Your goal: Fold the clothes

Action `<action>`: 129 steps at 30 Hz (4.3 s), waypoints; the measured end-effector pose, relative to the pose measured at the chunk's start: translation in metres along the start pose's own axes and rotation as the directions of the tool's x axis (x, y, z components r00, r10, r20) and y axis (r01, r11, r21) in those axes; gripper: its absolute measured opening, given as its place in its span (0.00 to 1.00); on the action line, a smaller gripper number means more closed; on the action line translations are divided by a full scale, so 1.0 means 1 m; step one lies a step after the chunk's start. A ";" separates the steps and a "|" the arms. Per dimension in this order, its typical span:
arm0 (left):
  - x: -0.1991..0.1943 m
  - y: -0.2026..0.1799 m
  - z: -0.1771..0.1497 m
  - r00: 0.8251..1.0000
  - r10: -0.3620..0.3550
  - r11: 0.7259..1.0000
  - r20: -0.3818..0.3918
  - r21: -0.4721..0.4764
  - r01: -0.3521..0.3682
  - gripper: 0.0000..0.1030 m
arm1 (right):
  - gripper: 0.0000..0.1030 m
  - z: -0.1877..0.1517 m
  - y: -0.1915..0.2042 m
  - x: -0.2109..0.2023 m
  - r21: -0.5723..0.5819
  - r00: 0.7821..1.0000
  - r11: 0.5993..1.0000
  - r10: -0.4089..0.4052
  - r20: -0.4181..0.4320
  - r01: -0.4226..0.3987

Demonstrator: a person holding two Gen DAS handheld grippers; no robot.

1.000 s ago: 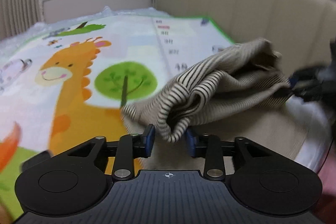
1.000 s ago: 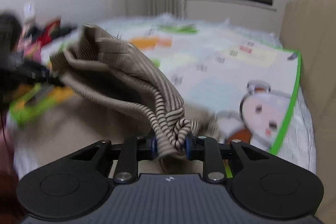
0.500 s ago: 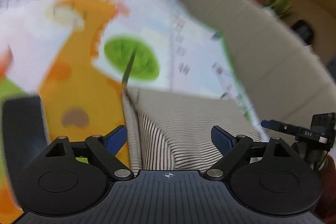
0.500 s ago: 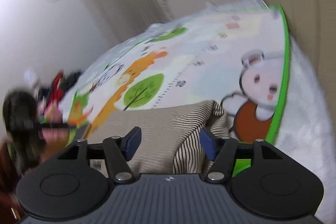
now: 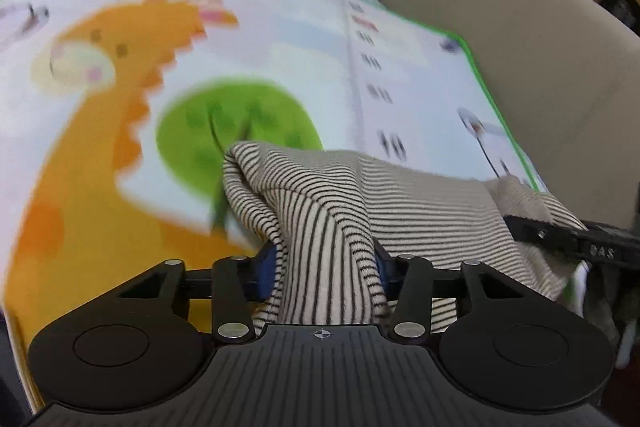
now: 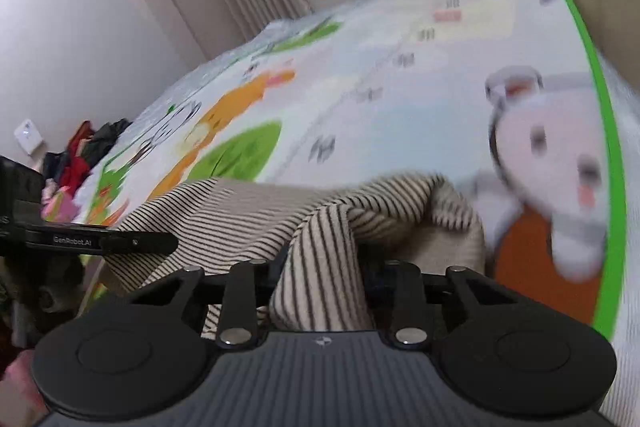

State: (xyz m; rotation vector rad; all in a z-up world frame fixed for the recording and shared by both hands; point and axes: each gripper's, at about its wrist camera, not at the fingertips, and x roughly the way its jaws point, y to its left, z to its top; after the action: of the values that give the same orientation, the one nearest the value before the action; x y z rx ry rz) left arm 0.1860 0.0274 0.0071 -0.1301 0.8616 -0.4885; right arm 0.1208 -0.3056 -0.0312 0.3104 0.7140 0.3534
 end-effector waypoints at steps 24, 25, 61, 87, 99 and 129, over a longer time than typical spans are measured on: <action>-0.068 -0.011 -0.049 0.993 0.118 0.992 0.013 0.046 -0.118 0.68 | 0.38 -0.012 0.028 -0.053 -0.062 0.996 0.994 -0.090 0.017 0.091; -0.063 -0.013 -0.051 0.992 0.126 0.991 0.000 0.053 -0.126 0.69 | 0.41 -0.017 0.026 -0.052 -0.041 0.996 0.995 -0.089 0.007 0.089; -0.112 0.033 -0.063 0.996 0.040 0.986 0.075 -0.166 -0.027 0.85 | 0.03 -0.051 0.065 -0.037 0.476 0.893 0.762 0.427 0.143 -0.440; -0.033 -0.014 -0.048 0.972 0.206 0.976 0.111 0.047 -0.212 0.41 | 0.40 -0.064 0.015 -0.003 0.490 0.991 0.862 0.101 0.085 -0.129; -0.118 -0.026 -0.065 0.981 0.066 0.996 0.185 0.044 -0.075 0.27 | 0.17 -0.044 0.049 -0.064 0.301 0.958 0.910 0.257 0.127 -0.284; -0.099 0.005 -0.076 0.983 0.124 0.990 0.132 -0.077 -0.115 0.41 | 0.29 -0.032 0.035 -0.085 -0.068 0.980 0.997 -0.011 0.199 0.025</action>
State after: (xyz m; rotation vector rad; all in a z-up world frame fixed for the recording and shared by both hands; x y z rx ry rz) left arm 0.0760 0.0841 0.0249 -0.1721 0.7478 -0.3332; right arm 0.0320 -0.3043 0.0086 0.2679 0.5072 0.3246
